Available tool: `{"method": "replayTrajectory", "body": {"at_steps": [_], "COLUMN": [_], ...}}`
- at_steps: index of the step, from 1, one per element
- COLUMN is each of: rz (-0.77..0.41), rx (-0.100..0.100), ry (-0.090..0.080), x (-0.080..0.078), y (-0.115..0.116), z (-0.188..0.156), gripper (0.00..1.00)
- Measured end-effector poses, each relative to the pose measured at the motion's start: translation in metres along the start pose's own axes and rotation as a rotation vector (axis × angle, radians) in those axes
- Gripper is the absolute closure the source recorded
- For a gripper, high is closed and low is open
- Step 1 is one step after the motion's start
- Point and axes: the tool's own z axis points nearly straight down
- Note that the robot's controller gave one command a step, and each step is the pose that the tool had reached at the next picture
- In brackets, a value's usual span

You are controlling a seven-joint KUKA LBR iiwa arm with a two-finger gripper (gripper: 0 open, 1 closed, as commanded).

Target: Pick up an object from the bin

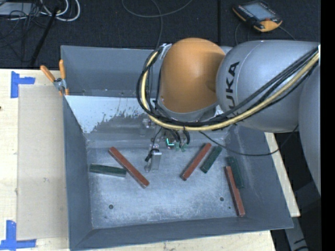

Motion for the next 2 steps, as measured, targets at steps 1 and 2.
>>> {"method": "replayTrajectory", "body": {"at_steps": [1,2], "rz": [0.003,-0.027], "rx": [-0.001,-0.002], "ry": [-0.008,-0.013], "x": [-0.002,0.003], "y": [-0.001,0.014], "z": [-0.004,0.047], "gripper": [0.00,0.00]}}
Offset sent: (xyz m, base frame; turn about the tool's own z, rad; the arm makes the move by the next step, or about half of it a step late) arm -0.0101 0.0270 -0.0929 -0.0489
